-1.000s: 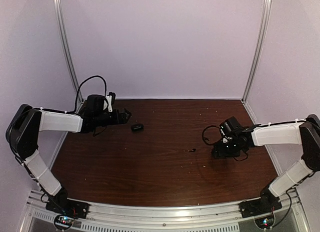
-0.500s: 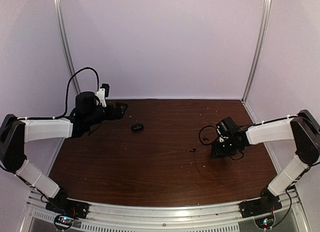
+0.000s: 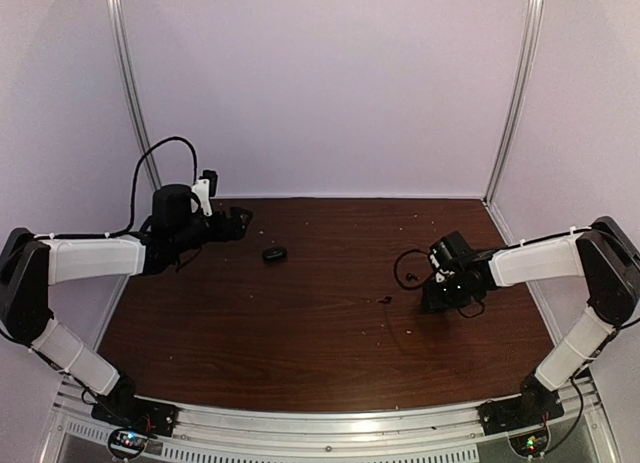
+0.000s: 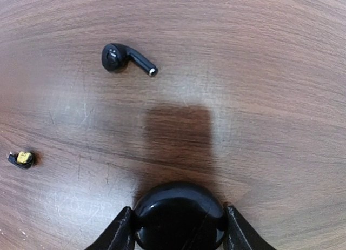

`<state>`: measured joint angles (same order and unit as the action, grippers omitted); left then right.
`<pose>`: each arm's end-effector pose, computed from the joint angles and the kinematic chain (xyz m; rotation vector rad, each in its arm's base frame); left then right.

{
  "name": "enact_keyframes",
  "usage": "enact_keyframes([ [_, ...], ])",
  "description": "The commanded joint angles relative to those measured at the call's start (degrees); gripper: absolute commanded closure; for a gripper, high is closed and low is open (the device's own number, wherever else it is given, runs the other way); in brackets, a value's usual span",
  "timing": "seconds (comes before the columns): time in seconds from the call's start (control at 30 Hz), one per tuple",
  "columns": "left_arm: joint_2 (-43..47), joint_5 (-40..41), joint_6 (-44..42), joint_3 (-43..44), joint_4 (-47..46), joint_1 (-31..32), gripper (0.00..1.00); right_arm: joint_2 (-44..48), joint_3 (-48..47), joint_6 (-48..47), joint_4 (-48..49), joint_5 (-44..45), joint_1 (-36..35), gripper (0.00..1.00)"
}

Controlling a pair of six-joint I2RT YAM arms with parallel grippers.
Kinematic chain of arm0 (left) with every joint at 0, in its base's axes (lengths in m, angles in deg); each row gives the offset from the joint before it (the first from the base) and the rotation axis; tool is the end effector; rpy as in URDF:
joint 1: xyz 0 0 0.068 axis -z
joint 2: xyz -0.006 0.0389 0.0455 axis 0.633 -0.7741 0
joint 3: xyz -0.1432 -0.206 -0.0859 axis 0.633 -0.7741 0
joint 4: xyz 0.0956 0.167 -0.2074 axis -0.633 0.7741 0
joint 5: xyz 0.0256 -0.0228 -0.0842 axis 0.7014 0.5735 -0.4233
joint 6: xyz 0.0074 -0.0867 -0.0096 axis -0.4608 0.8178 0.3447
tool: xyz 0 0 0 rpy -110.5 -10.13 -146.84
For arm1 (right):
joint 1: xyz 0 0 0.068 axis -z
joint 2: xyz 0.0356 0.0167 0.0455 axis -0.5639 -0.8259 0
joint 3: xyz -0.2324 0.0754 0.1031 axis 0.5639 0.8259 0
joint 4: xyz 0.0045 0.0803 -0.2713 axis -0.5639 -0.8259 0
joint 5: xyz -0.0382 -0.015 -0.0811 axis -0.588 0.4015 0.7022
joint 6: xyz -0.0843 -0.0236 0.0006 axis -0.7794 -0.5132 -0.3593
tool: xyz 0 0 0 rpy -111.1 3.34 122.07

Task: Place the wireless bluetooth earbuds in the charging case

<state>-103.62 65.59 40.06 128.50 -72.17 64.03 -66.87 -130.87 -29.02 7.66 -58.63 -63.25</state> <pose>0.3510 -0.1649 0.2089 0.0369 1.9313 -0.6114 0.2784 0.1522 0.0784 -0.1249 2.6946 0.2636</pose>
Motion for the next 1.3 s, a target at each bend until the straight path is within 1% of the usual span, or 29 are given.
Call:
enact_keyframes([
  [0.0, 1.6, 3.1, 2.5, -0.4, -3.8, 0.2, 0.02, 1.1, -0.8, -3.9, -0.4, -2.4, -0.6, 0.58],
  [0.1, 2.9, 5.2, 4.2, -2.1, -4.4, 0.1, 0.02, 2.9, -1.0, -7.1, -0.2, -4.2, -1.2, 0.58],
  [0.13, 2.9, 5.0, 4.2, -2.0, -3.7, -0.1, 0.02, 3.8, -1.2, -8.2, -0.1, -4.8, -1.6, 0.58],
  [0.2, 2.0, 3.6, 3.6, 0.0, 0.7, -0.3, 0.02, 5.6, -1.6, -10.5, -0.1, -5.9, -2.5, 0.59],
  [0.27, 0.7, -1.2, 1.9, 2.0, 4.4, -0.3, 0.02, 7.7, -2.0, -13.0, 0.3, -7.7, -3.7, 0.6],
  [0.3, 0.6, -3.9, 1.3, 1.6, 4.6, -0.3, 0.02, 8.8, -2.1, -14.2, 0.8, -8.5, -4.4, 0.61],
  [0.43, 3.9, -14.6, 2.2, -4.7, -4.0, -0.3, 0.03, 12.4, -3.5, -18.8, 2.4, -11.0, -8.6, 0.65],
  [0.57, 1.3, -23.8, 1.4, -1.2, 0.2, 0.3, 0.02, 14.4, -5.8, -22.5, 2.7, -11.9, -13.6, 0.65],
  [0.63, 0.2, -27.3, 2.1, -0.6, -0.3, 0.9, 0.03, 14.9, -7.3, -25.9, 2.7, -12.3, -16.8, 0.66],
  [0.73, -1.9, -33.0, 3.9, -0.3, -2.8, 2.9, 0.02, 15.4, -9.5, -29.3, 2.5, -11.4, -21.8, 0.66],
  [0.8, -3.5, -35.0, 3.6, 1.4, -1.5, 5.3, 0.02, 15.1, -11.3, -30.9, 1.9, -9.5, -24.5, 0.65],
  [0.9, -5.7, -35.6, 2.6, 4.2, 1.9, 9.1, 0.02, 14.4, -13.8, -33.3, 0.4, -6.8, -27.6, 0.66],
  [0.97, -7.1, -36.6, 3.7, 4.9, 1.5, 10.8, 0.05, 14.0, -14.9, -34.6, 0.0, -4.9, -29.5, 0.66],
  [1.03, -8.4, -39.2, 5.4, 4.9, -0.2, 11.9, 0.12, 13.2, -16.1, -35.6, -0.5, -3.2, -31.1, 0.67],
  [1.1, -9.2, -41.6, 6.6, 4.8, -2.0, 13.3, 0.16, 11.9, -17.4, -36.3, -1.5, -1.4, -32.6, 0.67],
  [1.17, -9.8, -43.3, 6.8, 5.0, -3.0, 14.7, 0.19, 10.5, -18.5, -36.6, -2.5, 1.4, -33.7, 0.67],
  [1.27, -10.7, -44.9, 7.1, 5.1, -4.2, 16.0, 0.22, 8.9, -19.5, -36.9, -3.8, 3.2, -34.7, 0.68],
])
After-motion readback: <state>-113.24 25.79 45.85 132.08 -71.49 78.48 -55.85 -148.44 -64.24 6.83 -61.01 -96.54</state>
